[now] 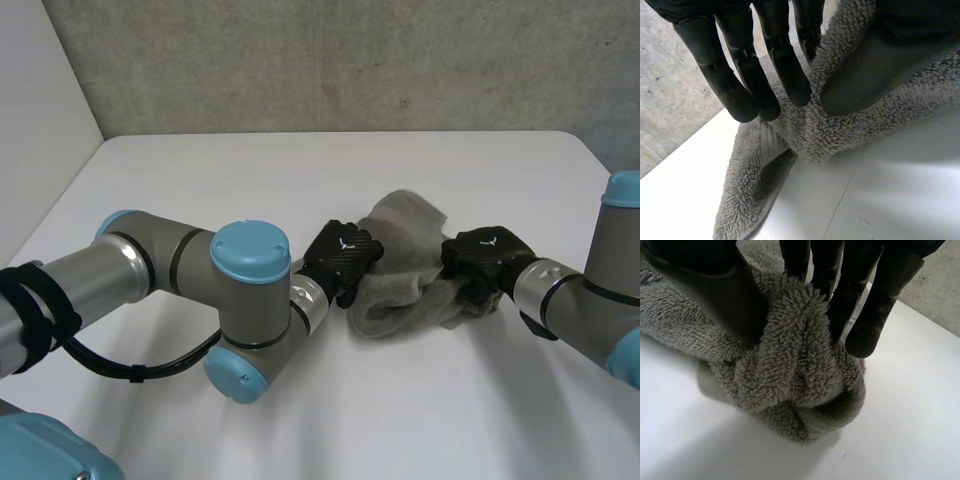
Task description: Fold the towel.
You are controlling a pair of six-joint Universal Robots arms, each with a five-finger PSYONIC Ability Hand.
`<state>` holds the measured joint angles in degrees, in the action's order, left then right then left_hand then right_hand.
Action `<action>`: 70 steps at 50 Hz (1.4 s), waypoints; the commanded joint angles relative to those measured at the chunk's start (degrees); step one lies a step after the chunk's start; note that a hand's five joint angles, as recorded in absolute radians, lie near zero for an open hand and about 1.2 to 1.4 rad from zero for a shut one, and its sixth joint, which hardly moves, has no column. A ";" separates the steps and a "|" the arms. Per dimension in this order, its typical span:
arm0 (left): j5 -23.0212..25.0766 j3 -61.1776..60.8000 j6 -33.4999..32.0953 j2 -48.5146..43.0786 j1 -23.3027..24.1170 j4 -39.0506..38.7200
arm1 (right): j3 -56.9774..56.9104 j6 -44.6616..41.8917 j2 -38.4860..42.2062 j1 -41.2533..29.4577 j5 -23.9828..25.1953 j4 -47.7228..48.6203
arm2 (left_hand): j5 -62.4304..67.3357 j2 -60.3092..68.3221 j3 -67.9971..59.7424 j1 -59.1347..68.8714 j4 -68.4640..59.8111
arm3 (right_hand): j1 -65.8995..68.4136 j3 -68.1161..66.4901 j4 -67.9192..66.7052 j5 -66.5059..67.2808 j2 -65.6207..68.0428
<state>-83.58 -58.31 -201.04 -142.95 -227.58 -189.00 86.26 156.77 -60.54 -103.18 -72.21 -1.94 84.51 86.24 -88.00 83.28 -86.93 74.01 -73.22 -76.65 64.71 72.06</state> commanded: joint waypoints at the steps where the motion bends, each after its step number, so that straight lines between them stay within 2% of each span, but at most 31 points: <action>1: -3.16 -3.39 -0.14 6.54 0.38 0.21 | -3.91 0.81 -0.81 -0.45 -0.21 1.77 | -14.51 -6.24 8.00 -3.28 6.93 | 5.99 -6.78 -3.35 5.29 7.94; 3: -5.35 -6.28 0.38 12.14 -0.14 0.04 | -5.57 2.21 -4.21 -2.37 -0.56 5.09 | -14.51 -6.24 8.00 -3.28 6.93 | 5.99 -6.78 -3.35 5.29 7.94; 6: -6.77 -7.70 0.74 15.51 -0.50 -0.05 | -6.19 3.45 -6.17 -3.35 -0.56 6.95 | -14.51 -6.24 8.00 -3.28 6.93 | 5.99 -6.78 -3.35 5.29 7.94; 11: -13.08 -14.88 5.73 26.73 -1.38 0.04 | -7.77 8.01 -11.34 -4.49 -0.13 13.97 | -14.51 -6.24 8.00 -3.28 6.93 | 5.99 -6.78 -3.35 5.29 7.94; 17: -14.50 -22.99 12.52 35.11 -1.29 0.30 | -10.15 9.25 -12.23 -5.72 1.55 13.11 | -14.51 -6.24 8.00 -3.28 6.93 | 5.99 -6.78 -3.35 5.29 7.94; 19: -14.33 -29.46 16.02 39.05 -0.76 0.39 | -12.51 8.64 -10.23 -6.94 5.39 6.12 | -14.51 -6.24 8.00 -3.28 6.93 | 5.99 -6.78 -3.35 5.29 7.94; 22: -14.24 -32.48 17.17 40.12 -0.15 0.48 | -14.19 7.84 -8.10 -7.48 7.52 1.24 | -14.51 -6.24 8.00 -3.28 6.93 | 5.99 -6.78 -3.35 5.29 7.94; 24: -14.24 -36.77 17.70 40.65 2.91 1.09 | -16.73 3.39 -3.90 -7.83 10.07 -8.03 | -14.51 -6.24 8.00 -3.28 6.93 | 5.99 -6.78 -3.35 5.29 7.94; 25: -14.24 -36.79 17.70 40.65 2.93 1.09 | -16.74 3.36 -3.88 -7.83 10.07 -8.08 | -14.51 -6.24 8.00 -3.28 6.93 | 5.99 -6.78 -3.35 5.29 7.94; 26: -14.33 -38.01 17.61 40.47 5.10 1.87 | -17.43 0.32 -2.06 -7.74 10.07 -12.51 | -14.51 -6.24 8.00 -3.28 6.93 | 5.99 -6.78 -3.35 5.29 7.94; 27: -14.41 -38.72 17.53 40.21 7.13 2.93 | -17.88 -2.85 -0.47 -7.65 9.29 -16.13 | -14.51 -6.24 8.00 -3.28 6.93 | 5.99 -6.78 -3.35 5.29 7.94; 30: -14.50 -39.07 17.53 40.21 8.38 4.08 | -17.97 -5.51 0.77 -7.57 7.96 -19.06 | -16.84 -8.57 10.33 -5.62 9.26 | 5.99 -6.78 -3.35 5.29 7.94; 31: -14.50 -39.16 17.53 40.21 8.90 5.30 | -17.79 -7.26 1.56 -7.74 5.96 -20.19 | -20.00 -11.74 13.50 -8.78 12.43 | 5.99 -6.78 -3.35 5.29 7.94; 32: -14.50 -38.81 17.61 40.21 8.82 6.70 | -17.18 -8.14 1.83 -8.09 3.42 -20.03 | -28.19 -19.93 21.69 -16.97 20.62 | 5.99 -6.78 -3.35 5.29 7.94; 33: -14.50 -38.81 17.61 40.21 8.82 6.72 | -17.18 -8.15 1.83 -8.09 3.39 -20.03 | -28.28 -20.01 21.77 -17.05 20.70 | 5.99 -6.78 -3.35 5.29 7.94; 35: -14.42 -37.94 17.79 40.56 8.73 9.69 | -16.04 -8.42 1.66 -8.09 0.85 -18.72 | -49.71 -41.45 43.20 -38.49 42.14 | 5.88 -6.68 -3.24 5.18 7.83; 36: -14.41 -37.93 17.79 40.56 8.73 9.70 | -16.03 -8.42 1.65 -8.09 0.84 -18.71 | -49.81 -41.54 43.30 -38.58 42.23 | 5.88 -6.67 -3.24 5.18 7.83; 37: -14.59 -37.15 17.79 40.65 8.82 10.58 | -15.25 -8.76 1.22 -8.01 0.93 -18.36 | -56.30 -48.04 49.80 -45.08 48.73 | -5.94 5.15 8.59 -6.64 -4.00; 38: -14.68 -36.18 17.70 40.91 8.82 11.11 | -14.46 -8.77 0.43 -7.92 1.11 -18.27 | -61.53 -53.26 55.02 -50.31 53.96 | -28.21 27.42 30.85 -28.91 -26.26; 39: -14.68 -36.17 17.70 40.91 8.82 11.11 | -14.45 -8.77 0.42 -7.92 1.11 -18.27 | -61.58 -53.32 55.07 -50.36 54.01 | -28.43 27.64 31.08 -29.13 -26.48; 40: -14.68 -35.04 17.61 41.08 8.73 11.11 | -13.67 -8.77 -0.97 -7.66 1.02 -18.01 | -66.41 -58.15 59.90 -55.19 58.84 | -42.25 41.46 44.90 -42.96 -40.31; 44: -14.68 -32.57 17.53 41.17 8.11 11.02 | -12.69 -7.98 -3.97 -7.04 1.11 -17.39 | -69.49 -61.22 62.98 -58.27 61.91 | -50.97 50.18 53.62 -51.67 -49.03; 50: -13.45 -28.44 17.44 40.38 3.28 10.58 | -12.08 -5.69 -7.49 -7.04 1.02 -16.34 | -71.00 -62.74 64.50 -59.78 63.43 | -54.17 53.38 56.81 -54.87 -52.22; 55: -8.79 -25.01 16.56 35.64 0.73 9.70 | -12.34 -4.46 -8.19 -5.63 0.76 -16.87 | -71.00 -62.74 64.50 -59.78 63.43 | -53.16 52.37 55.81 -53.86 -51.21; 57: -4.33 -23.26 13.94 32.14 -0.32 10.49 | -12.52 -4.37 -8.19 -4.76 0.67 -17.65 | -70.67 -62.40 64.16 -59.45 63.09 | -53.33 52.53 55.97 -54.03 -51.38; 58: -4.31 -23.25 13.92 32.12 -0.32 10.50 | -12.52 -4.37 -8.19 -4.75 0.67 -17.66 | -70.67 -62.40 64.16 -59.44 63.09 | -53.33 52.54 55.97 -54.03 -51.38; 60: -1.33 -23.43 9.81 30.28 -2.51 11.81 | -12.95 -4.55 -7.75 -4.40 0.76 -19.75 | -70.67 -62.40 64.16 -59.45 63.09 | -53.83 53.04 56.48 -54.53 -51.88; 66: 0.79 -24.40 4.08 29.40 -4.81 15.33 | -14.80 -4.99 -5.38 -4.14 1.55 -25.48 | -70.83 -62.57 64.33 -59.61 63.26 | -54.51 53.71 57.15 -55.21 -52.56; 70: 2.02 -25.71 0.48 29.40 -6.47 19.19 | -19.09 -5.78 -2.83 -4.05 3.73 -30.30 | -74.85 -66.58 68.34 -63.63 67.28 | -54.34 53.55 56.98 -55.04 -52.39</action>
<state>-83.17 -82.28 -195.22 -113.53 -231.86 -174.68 71.85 151.92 -66.77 -107.31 -70.87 -25.57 26.57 28.24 -27.40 28.20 -28.53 23.05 -22.90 -22.49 10.64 23.73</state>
